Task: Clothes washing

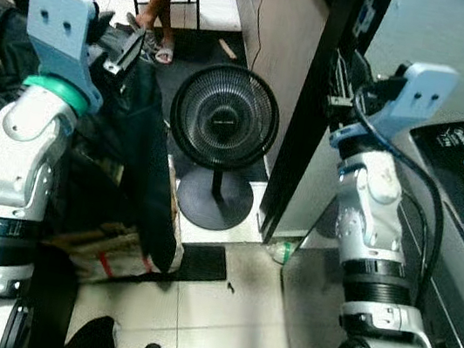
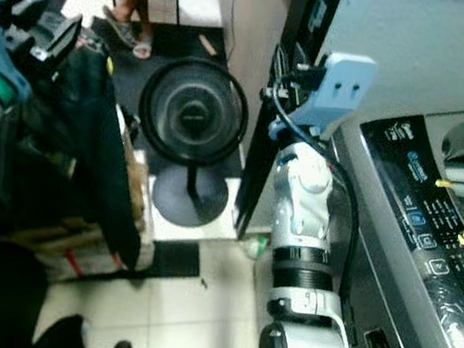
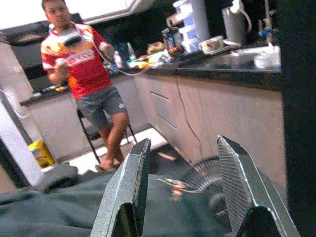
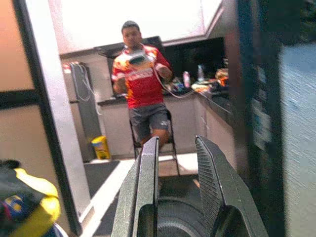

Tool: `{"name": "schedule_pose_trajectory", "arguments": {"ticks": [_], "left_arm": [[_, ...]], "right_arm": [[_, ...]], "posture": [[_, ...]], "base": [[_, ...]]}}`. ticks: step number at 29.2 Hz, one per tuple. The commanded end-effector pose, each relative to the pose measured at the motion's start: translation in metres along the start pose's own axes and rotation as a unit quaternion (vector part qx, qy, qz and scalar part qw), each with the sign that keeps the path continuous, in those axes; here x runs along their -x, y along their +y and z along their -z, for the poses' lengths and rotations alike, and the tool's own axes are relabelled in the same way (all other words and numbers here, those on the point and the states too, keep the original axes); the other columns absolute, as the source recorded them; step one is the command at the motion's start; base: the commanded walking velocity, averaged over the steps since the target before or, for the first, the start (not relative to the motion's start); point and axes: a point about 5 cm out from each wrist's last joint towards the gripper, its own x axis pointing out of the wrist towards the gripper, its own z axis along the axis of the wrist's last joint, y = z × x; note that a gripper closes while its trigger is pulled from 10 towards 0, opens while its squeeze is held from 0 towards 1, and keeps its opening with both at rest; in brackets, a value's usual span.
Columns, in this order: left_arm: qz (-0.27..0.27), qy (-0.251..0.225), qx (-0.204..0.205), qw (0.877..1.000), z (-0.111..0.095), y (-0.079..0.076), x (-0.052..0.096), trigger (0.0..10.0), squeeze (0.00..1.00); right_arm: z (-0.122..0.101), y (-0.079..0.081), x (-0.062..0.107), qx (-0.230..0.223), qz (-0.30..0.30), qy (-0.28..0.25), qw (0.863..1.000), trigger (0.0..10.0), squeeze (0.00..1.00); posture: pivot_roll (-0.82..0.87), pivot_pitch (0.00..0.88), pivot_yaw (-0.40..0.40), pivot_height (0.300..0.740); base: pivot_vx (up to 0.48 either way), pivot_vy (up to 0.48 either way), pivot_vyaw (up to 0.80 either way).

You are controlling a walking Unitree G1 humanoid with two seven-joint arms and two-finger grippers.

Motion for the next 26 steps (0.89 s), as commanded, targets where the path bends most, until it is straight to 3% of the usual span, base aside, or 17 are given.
{"name": "schedule_pose_trajectory", "arguments": {"ticks": [1, 5, 13, 20, 26], "left_arm": [[-0.01, 0.004, -0.007, 1.0, 0.0015, 0.0043, 0.002, 10.0, 0.0], [-0.009, 0.004, -0.007, 1.0, 0.0013, 0.0043, 0.0021, 10.0, 0.0], [-0.01, 0.003, -0.008, 1.0, 0.0014, 0.0047, 0.0019, 10.0, 0.0], [-0.011, 0.003, -0.006, 1.0, 0.0018, 0.0046, 0.002, 10.0, 0.0], [-0.01, 0.007, 0.0, 1.0, 0.0027, 0.0041, 0.002, 10.0, 0.0]], "right_arm": [[0.0015, 0.008, -0.0006, -0.005, -0.013, 0.001, 1.0, 10.0, 0.0], [0.0018, 0.0073, -0.0008, 0.003, -0.012, 0.003, 1.0, 10.0, 0.0], [0.0027, 0.006, -0.0018, 0.019, -0.01, 0.009, 1.0, 10.0, 0.0], [0.0003, 0.0066, -0.0017, 0.01, -0.014, 0.002, 1.0, 10.0, 0.0], [-0.0002, 0.0037, -0.0025, 0.022, -0.007, 0.008, 1.0, 10.0, 0.0]], "posture": [[0.13, 0.028, 0.044, 0.74], [0.13, 0.028, 0.044, 0.74], [0.13, 0.032, 0.044, 0.74], [0.13, 0.035, 0.044, 0.74], [0.13, 0.037, 0.044, 0.74]], "base": [[0.48, 0.0, 0.0], [0.48, 0.0, 0.0], [0.48, 0.0, 0.67], [0.48, 0.0, 0.0], [0.312, 0.0, 0.64]]}}
